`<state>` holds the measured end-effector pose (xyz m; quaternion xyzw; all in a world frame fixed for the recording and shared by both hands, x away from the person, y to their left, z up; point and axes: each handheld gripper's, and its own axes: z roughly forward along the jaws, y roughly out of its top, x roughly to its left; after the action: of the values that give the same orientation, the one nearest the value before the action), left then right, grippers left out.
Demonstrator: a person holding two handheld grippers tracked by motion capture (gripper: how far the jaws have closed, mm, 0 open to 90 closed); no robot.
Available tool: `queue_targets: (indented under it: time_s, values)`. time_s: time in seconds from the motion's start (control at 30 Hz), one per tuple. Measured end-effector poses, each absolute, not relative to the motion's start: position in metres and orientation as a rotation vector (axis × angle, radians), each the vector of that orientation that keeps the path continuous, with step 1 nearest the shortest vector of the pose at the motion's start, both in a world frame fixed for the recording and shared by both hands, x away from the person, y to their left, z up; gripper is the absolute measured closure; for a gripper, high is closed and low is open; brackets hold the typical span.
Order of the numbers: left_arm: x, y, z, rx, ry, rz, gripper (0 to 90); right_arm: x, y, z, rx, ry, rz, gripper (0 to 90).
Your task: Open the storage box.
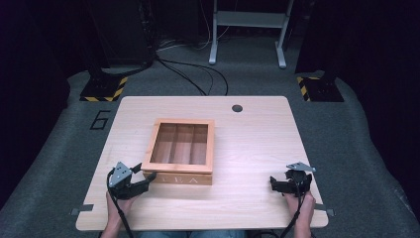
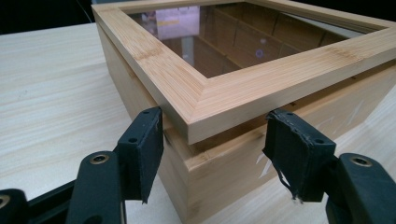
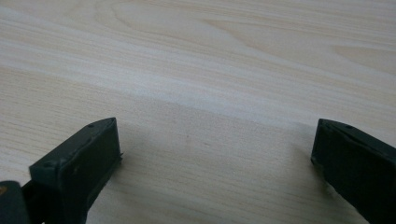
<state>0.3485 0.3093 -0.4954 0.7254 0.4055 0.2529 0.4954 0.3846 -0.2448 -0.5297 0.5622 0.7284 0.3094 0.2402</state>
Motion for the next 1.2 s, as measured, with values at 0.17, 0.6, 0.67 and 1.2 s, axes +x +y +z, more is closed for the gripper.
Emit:
queue_targets:
  time_s: [0.17, 0.6, 0.67, 1.2]
  values:
    - [0.351, 0.307, -0.495, 1.739, 0.988, 0.623, 37.5, 0.385, -0.245, -0.53, 1.538, 1.993, 0.847, 0.7]
    - [0.357, 0.304, -0.489, 1.724, 0.989, 0.655, 39.0, 0.385, -0.245, -0.53, 1.538, 1.993, 0.847, 0.7]
    - [0.359, 0.303, -0.488, 1.721, 0.986, 0.662, 38.9, 0.385, -0.245, -0.53, 1.538, 1.993, 0.847, 0.8]
    - [0.372, 0.302, -0.467, 1.69, 0.953, 0.754, 38.0, 0.385, -0.245, -0.53, 1.537, 1.994, 0.848, 0.8]
